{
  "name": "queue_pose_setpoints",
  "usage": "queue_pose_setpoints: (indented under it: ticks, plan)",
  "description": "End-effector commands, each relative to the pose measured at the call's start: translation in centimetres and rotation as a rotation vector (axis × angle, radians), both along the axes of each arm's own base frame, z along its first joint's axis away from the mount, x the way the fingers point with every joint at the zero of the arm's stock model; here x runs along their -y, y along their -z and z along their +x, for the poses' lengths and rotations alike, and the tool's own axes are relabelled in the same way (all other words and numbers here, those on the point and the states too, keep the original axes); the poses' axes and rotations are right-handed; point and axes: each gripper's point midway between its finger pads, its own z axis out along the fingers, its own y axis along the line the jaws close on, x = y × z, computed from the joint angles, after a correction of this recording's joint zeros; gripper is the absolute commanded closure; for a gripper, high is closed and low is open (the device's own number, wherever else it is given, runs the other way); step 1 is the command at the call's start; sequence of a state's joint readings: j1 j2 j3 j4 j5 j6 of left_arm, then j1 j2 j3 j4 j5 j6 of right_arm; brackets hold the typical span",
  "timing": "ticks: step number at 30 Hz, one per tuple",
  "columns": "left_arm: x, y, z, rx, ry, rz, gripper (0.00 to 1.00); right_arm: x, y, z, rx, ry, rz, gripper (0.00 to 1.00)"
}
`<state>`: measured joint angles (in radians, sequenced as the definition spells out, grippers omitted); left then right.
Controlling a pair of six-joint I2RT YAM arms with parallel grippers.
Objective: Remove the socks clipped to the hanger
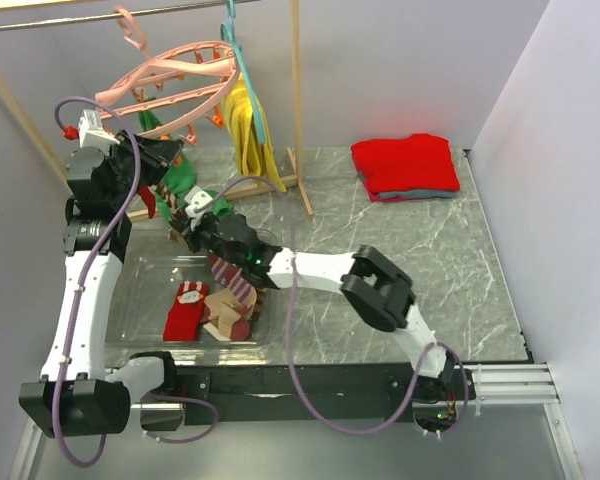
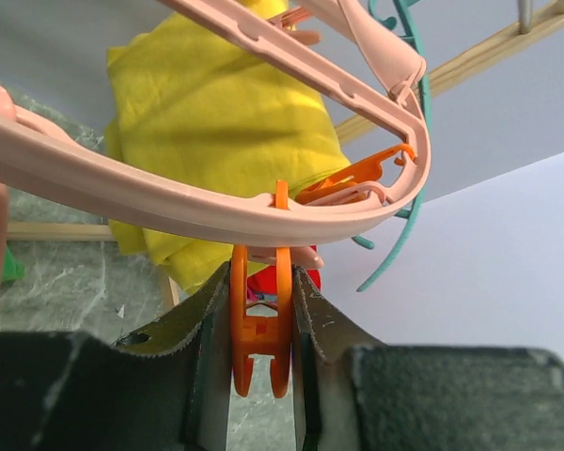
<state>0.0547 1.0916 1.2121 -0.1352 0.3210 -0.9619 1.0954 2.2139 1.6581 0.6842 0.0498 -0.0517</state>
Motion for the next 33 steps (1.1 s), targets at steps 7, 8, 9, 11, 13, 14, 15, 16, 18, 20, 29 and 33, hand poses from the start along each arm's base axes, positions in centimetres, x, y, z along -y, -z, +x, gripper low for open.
queue_pose_setpoints:
  ticks: [7, 8, 9, 11, 13, 14, 15, 16, 18, 20, 29, 33]
  plan:
    - [1.9, -3.6, -1.2, 0.13, 0.124, 0.004, 0.2, 3.4, -6.4, -5.8, -0.018, -0.151, 0.041, 1.0]
    - [1.9, -3.4, -1.4, 0.12, 0.124, 0.008, 0.13, 3.7, -6.4, -6.0, -0.023, -0.155, 0.025, 1.0]
    - [2.0, -3.8, -2.1, 0.133, 0.123, 0.018, 0.11, 3.9, -6.3, -6.1, -0.026, -0.158, 0.017, 1.0]
    - [2.0, -4.0, -2.9, 0.138, 0.124, 0.023, 0.02, 4.4, -5.9, -6.6, -0.034, -0.168, -0.001, 1.0]
    - [2.1, -4.3, -4.0, 0.154, 0.127, 0.035, 0.01, 4.9, -5.2, -6.8, -0.046, -0.164, -0.01, 1.0]
    - [2.0, -4.3, -4.4, 0.154, 0.119, 0.04, 0.01, 5.3, -5.6, -7.0, -0.043, -0.164, -0.004, 1.0]
    - [1.8, -4.2, -5.1, 0.148, 0.104, 0.056, 0.02, 5.5, -5.6, -6.9, -0.044, -0.161, -0.005, 1.0]
    - [1.5, -4.1, -5.4, 0.142, 0.086, 0.069, 0.02, 5.9, -5.5, -7.0, -0.048, -0.158, -0.011, 1.0]
    - [0.6, -3.7, -6.2, 0.128, 0.034, 0.117, 0.03, 6.2, -5.4, -7.2, -0.052, -0.156, -0.019, 1.0]
    - [-0.9, -3.4, -6.4, 0.11, -0.053, 0.165, 0.04, 6.7, -5.1, -7.3, -0.061, -0.149, -0.038, 1.0]
    - [-3.9, -1.7, -6.7, 0.059, -0.21, 0.26, 0.07, 7.9, -5.3, -7.1, -0.057, -0.132, -0.075, 1.0]
    - [-5.3, 0.2, -5.9, 0.012, -0.281, 0.273, 0.09, 8.1, -5.7, -7.1, -0.059, -0.134, -0.069, 1.0]
